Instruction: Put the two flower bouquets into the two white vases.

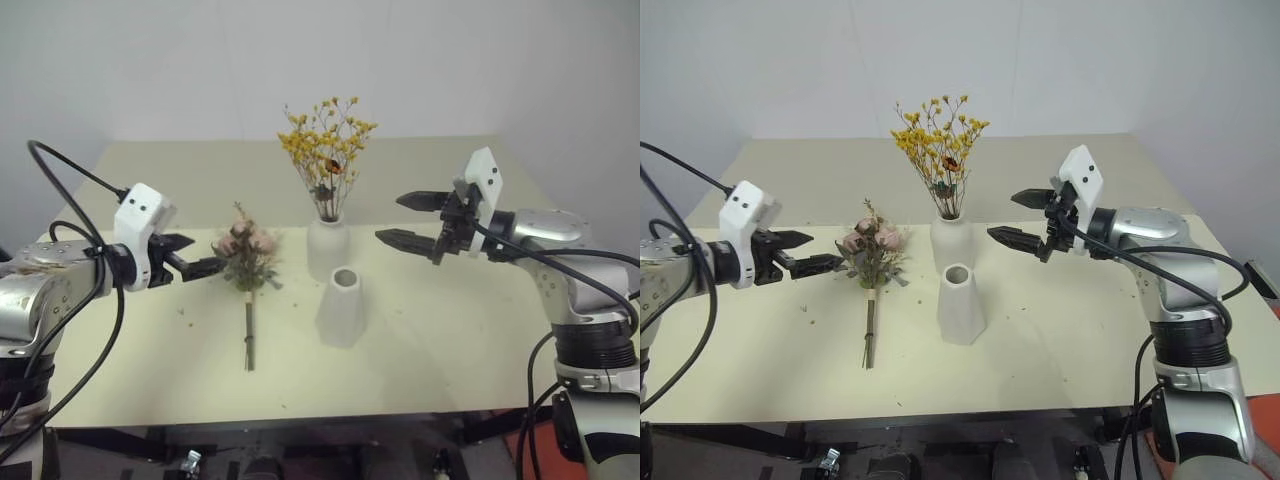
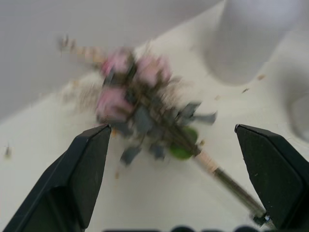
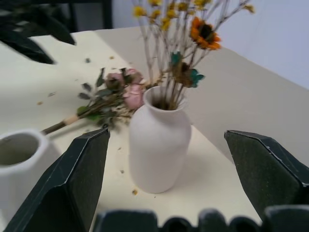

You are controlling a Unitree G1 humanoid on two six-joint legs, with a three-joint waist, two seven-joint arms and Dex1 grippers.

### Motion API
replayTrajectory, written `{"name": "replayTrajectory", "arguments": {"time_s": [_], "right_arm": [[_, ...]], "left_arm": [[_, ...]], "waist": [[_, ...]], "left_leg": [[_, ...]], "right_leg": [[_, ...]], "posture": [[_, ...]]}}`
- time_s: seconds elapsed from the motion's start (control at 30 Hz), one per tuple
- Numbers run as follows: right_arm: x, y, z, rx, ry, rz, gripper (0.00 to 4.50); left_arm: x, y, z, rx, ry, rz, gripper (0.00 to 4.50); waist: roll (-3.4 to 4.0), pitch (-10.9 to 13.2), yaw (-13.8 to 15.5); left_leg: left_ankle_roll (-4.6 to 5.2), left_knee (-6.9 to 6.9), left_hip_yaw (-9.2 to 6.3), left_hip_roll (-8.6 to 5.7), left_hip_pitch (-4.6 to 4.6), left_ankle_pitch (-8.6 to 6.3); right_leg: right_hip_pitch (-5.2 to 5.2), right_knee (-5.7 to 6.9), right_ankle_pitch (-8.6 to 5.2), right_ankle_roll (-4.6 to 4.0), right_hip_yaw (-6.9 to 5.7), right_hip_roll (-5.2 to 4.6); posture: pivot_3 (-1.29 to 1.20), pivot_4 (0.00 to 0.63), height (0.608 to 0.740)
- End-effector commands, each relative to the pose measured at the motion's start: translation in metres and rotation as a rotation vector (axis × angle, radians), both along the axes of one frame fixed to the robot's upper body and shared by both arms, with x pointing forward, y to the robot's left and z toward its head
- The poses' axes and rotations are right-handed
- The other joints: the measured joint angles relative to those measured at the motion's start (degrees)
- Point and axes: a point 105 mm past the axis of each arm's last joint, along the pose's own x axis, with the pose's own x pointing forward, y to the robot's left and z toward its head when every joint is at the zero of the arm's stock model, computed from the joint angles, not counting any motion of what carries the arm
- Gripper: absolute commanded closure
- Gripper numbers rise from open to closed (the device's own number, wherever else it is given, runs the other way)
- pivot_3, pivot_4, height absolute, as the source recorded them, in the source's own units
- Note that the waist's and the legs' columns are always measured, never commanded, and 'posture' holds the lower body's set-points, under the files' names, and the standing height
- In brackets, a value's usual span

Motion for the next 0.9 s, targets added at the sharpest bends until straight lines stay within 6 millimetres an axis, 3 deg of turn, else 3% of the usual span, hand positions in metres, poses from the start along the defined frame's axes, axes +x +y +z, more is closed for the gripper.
{"name": "replayTrajectory", "arguments": {"time_s": [0.03, 0.13, 0.3, 0.53, 0.7, 0.8, 0.9], "right_arm": [[-0.009, -0.003, 0.016, 0.002, -0.074, 0.044, 0.04], [-0.01, -0.004, 0.015, -0.005, -0.074, 0.046, 0.04], [-0.019, -0.005, 0.016, -0.023, -0.075, 0.094, 0.04], [-0.05, -0.017, 0.023, -0.078, -0.014, 0.33, 0.04], [-0.057, -0.024, 0.02, -0.068, 0.001, 0.387, 0.04], [-0.062, -0.027, 0.018, -0.078, -0.002, 0.41, 0.0], [-0.063, -0.034, 0.016, -0.086, -0.005, 0.412, 0.0]], "left_arm": [[-0.007, -0.012, -0.012, 0.023, 0.112, 0.034, 0.0], [-0.011, -0.024, -0.032, 0.019, 0.229, 0.049, 0.0], [-0.003, -0.027, -0.06, 0.049, 0.349, 0.123, 0.0], [0.028, -0.023, -0.076, 0.101, 0.376, 0.22, 0.0], [0.045, -0.028, -0.086, 0.113, 0.38, 0.234, 0.0], [0.05, -0.025, -0.089, 0.13, 0.377, 0.251, 0.55], [0.053, -0.017, -0.087, 0.139, 0.363, 0.273, 1.45]], "waist": [[0.0, 0.0, -0.2], [-0.02, 0.0, -0.2], [-0.03, 0.0, -0.1], [-0.03, 0.0, 0.3], [-0.04, 0.0, 0.5], [-0.04, 0.0, 0.4], [-0.04, 0.0, 0.4]], "left_leg": [[0.0, 0.0, 0.0, 0.0, 0.0, 0.0], [0.0, 0.01, 0.0, 0.0, 0.02, 0.0], [-0.03, 0.01, -0.01, -0.01, 0.07, 0.02], [-0.04, 0.02, -0.02, -0.09, 0.02, 0.02], [-0.05, 0.02, -0.01, -0.11, 0.27, 0.03], [-0.05, 0.01, -0.01, -0.1, 0.6, 0.02], [-0.05, 0.0, -0.01, -0.11, 0.75, 0.02]], "right_leg": [[0.0, 0.01, 0.0, 0.0, 0.0, 0.0], [-0.02, 0.09, 0.01, -0.01, 0.01, 0.01], [-0.01, 0.13, 0.01, -0.02, 0.02, 0.02], [0.01, 0.04, 0.04, -0.06, 0.0, -0.04], [0.23, 0.07, 0.01, -0.02, 0.01, -0.05], [0.59, 0.03, -0.03, 0.02, 0.01, -0.05], [0.76, 0.0, -0.06, 0.05, 0.01, -0.06]], "posture": [[0.0, 0.15, 0.74], [0.0, 0.15, 0.74], [0.0, 0.15, 0.74], [0.0, 0.15, 0.74], [0.0, 0.15, 0.74], [0.0, 0.15, 0.74], [0.0, 0.15, 0.74]]}}
